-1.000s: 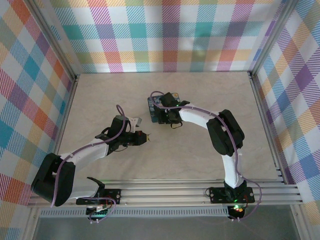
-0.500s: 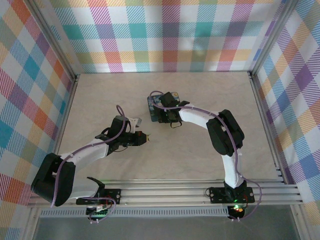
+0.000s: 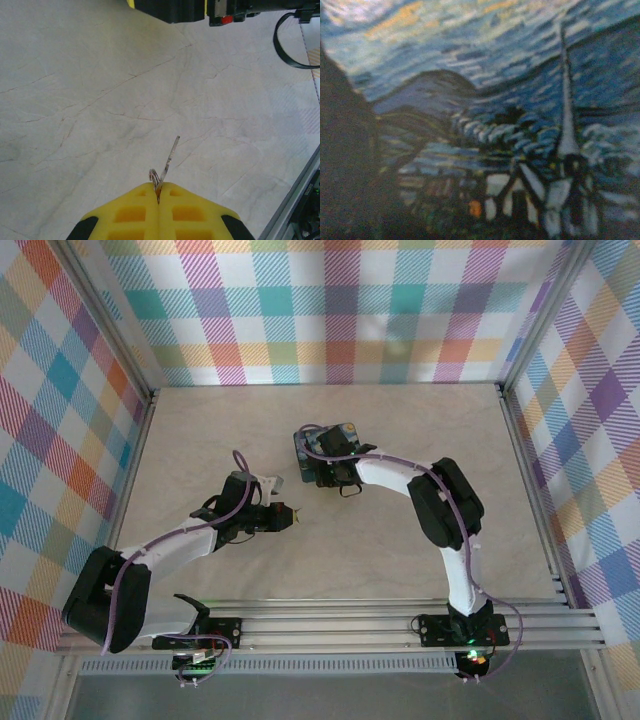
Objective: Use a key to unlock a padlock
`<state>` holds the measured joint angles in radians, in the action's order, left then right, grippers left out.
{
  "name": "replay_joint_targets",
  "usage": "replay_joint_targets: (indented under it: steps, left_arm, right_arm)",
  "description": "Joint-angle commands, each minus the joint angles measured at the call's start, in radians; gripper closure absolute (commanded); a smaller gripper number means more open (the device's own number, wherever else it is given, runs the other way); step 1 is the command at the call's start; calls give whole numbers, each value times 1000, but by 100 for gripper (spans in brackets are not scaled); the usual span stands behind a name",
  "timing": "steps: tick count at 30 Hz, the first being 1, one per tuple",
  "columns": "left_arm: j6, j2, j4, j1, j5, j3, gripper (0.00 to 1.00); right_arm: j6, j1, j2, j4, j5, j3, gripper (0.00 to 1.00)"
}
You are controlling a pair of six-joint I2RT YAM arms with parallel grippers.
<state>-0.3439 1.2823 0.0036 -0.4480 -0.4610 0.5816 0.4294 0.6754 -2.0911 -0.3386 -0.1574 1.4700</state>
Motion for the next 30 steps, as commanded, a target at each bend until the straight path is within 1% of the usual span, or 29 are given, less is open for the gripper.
replay_joint_targets:
  steps: [1,3,6,11,15,23,30]
  left_arm:
    - [28,-34,-3,14,1,-16,100]
    - [30,-41,-5,14,3,-18,100]
    - [33,-52,-16,14,2,-20,100]
    - [50,-84,-24,14,10,-30,100]
    - [62,-106,-3,14,13,-49,100]
    - [62,-102,91,14,-19,-66,100]
    - [88,-87,187,15,-64,-69,100]
  right_arm:
    - [-5,0,-16,17,-8,11,52]
    - [-5,0,-18,18,-10,14,52]
    - [-5,-1,-21,21,-10,19,57]
    - [-6,0,-10,7,0,26,74]
    - [-7,0,27,-33,17,22,82]
    - [6,-1,98,-136,110,3,90]
    - [48,-6,143,-198,236,11,93]
